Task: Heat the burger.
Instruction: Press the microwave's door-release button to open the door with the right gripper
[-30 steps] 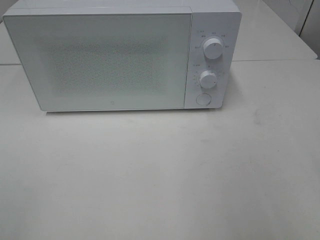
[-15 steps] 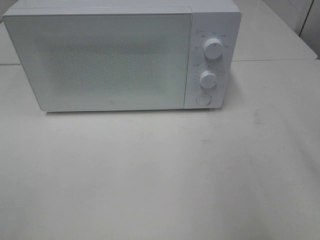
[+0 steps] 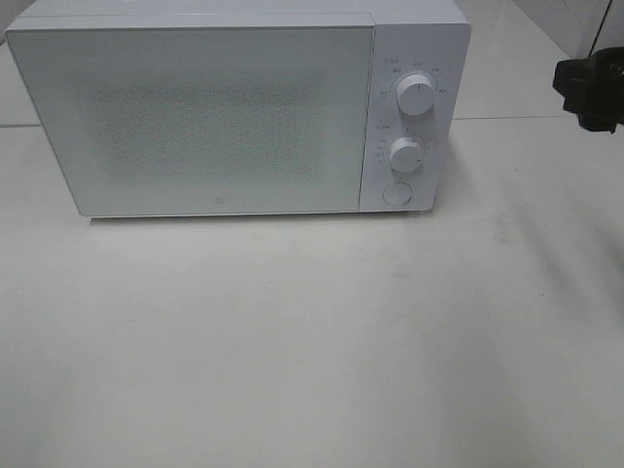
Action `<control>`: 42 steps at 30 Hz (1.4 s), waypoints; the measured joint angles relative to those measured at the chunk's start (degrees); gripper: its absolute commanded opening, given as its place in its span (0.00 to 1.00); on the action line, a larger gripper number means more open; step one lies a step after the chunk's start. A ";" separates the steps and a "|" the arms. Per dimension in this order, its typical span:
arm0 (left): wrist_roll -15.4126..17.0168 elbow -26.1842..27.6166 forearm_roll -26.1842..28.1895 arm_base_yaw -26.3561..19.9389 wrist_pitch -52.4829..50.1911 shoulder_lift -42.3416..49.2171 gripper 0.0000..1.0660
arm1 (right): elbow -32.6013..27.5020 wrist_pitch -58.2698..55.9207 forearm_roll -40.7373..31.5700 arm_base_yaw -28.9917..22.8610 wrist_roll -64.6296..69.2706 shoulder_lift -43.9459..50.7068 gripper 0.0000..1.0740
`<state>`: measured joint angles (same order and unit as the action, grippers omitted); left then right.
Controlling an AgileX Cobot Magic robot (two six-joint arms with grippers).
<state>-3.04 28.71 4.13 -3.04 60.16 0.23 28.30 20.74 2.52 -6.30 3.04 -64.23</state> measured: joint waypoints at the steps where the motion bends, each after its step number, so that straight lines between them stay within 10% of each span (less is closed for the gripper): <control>1: 0.00 0.00 0.00 0.00 0.00 0.00 0.94 | 0.00 0.00 0.00 0.00 0.00 0.00 0.71; 16: 0.00 0.00 0.00 0.00 0.00 0.00 0.94 | -11.80 30.19 -21.43 -10.37 -12.89 -13.12 0.71; 42: 0.00 0.00 0.00 0.00 0.00 0.00 0.94 | -9.00 48.19 -52.94 -39.13 -20.40 -33.63 0.71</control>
<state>-3.04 28.71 4.13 -3.04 60.16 0.23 19.31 68.93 -50.42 -45.44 -17.36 -97.86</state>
